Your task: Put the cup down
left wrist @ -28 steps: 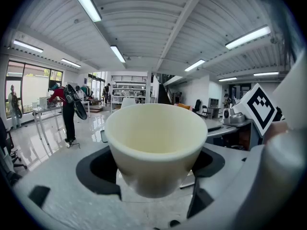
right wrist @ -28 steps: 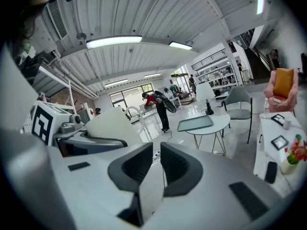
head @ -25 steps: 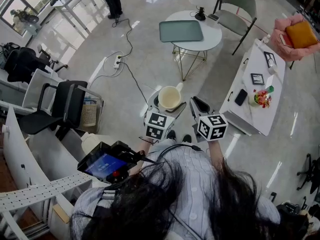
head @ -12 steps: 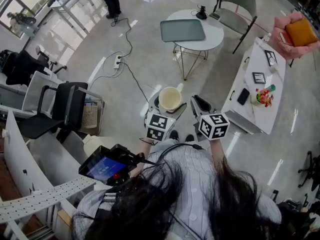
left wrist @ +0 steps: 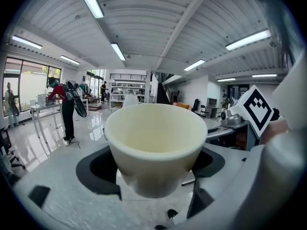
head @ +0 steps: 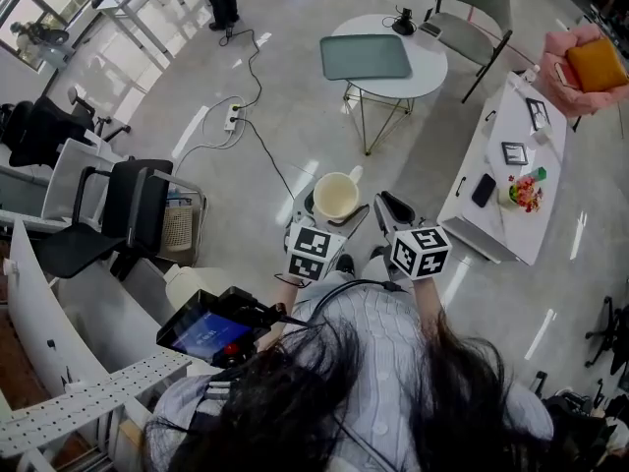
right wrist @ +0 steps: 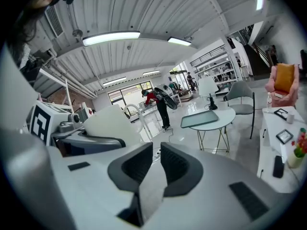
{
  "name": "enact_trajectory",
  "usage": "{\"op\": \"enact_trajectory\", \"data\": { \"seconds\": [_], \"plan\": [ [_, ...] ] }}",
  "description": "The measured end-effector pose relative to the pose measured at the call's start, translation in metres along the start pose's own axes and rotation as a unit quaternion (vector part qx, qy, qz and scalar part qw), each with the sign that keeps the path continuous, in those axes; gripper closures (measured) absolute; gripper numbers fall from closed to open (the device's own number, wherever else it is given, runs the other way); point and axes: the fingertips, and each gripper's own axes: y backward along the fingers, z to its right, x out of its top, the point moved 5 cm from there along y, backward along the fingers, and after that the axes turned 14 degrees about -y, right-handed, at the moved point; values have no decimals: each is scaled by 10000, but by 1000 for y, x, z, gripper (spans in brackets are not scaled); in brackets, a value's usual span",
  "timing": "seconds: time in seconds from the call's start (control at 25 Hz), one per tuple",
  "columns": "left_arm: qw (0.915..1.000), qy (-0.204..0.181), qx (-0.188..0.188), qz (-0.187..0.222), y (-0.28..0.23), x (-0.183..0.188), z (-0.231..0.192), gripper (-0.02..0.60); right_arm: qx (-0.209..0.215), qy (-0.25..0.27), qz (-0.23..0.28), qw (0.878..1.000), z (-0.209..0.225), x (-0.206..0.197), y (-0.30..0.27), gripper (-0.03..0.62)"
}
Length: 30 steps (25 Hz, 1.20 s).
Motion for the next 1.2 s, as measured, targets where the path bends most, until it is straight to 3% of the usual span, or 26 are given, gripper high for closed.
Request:
{"op": "enact_trajectory", "data": {
  "seconds": [0.36, 1.2],
  "plan": [
    [9999, 72, -38, -62, -39, 5, -10, 129, -124, -146, -32, 9998, 36, 19, -15, 528],
    [9973, 469, 561, -18, -203, 67, -65, 130, 296, -79, -488, 9983, 163, 144, -103, 528]
  ]
}}
